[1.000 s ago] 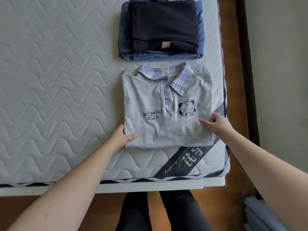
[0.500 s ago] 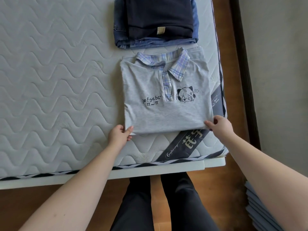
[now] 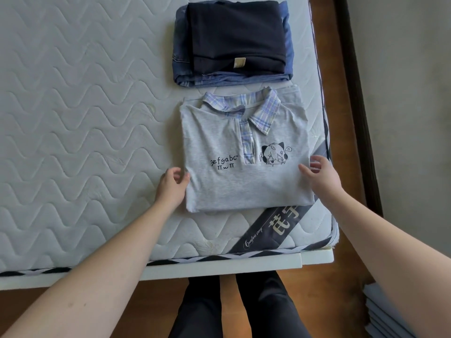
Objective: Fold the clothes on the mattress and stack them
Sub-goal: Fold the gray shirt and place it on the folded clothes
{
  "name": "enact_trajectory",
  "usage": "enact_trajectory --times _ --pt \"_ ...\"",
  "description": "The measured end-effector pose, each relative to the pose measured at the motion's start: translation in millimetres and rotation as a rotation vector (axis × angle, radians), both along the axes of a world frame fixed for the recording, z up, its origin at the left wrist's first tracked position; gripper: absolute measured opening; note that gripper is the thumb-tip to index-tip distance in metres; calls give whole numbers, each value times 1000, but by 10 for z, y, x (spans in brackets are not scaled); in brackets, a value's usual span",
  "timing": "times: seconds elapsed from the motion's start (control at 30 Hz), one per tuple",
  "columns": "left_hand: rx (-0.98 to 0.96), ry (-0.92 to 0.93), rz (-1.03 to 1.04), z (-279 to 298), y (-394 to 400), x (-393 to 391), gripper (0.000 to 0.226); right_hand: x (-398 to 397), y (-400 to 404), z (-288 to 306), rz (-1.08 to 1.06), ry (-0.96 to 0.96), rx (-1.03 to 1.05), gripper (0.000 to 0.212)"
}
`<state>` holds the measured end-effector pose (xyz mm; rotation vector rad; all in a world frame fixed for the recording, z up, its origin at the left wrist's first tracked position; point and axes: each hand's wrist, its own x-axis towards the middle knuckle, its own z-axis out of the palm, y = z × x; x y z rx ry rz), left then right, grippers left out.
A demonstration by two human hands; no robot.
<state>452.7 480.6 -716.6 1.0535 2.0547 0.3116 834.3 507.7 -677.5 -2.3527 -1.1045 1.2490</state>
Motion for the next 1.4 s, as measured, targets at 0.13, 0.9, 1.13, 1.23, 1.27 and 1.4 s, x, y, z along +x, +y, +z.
enact_trajectory --times 0.13,0.9,1.13,1.23,1.27,1.4 --pt "99 -70 -10 22 577 -34 42 -39 385 2 35 18 46 57" --pt "-70 -236 60 143 2113 -93 50 -16 1816 -214 4 122 -8 63" --pt "-113 173 -622 290 2327 37 26 -93 1846 -282 163 18 146 70" --pt "-46 434 -731 261 2330 159 33 -129 1843 -343 279 -28 212 54" --pt "-20 467 -753 242 2327 208 35 -138 1847 -367 298 -43 218 45" --pt "1 406 -677 176 2324 350 31 -166 1901 -446 331 -82 137 29"
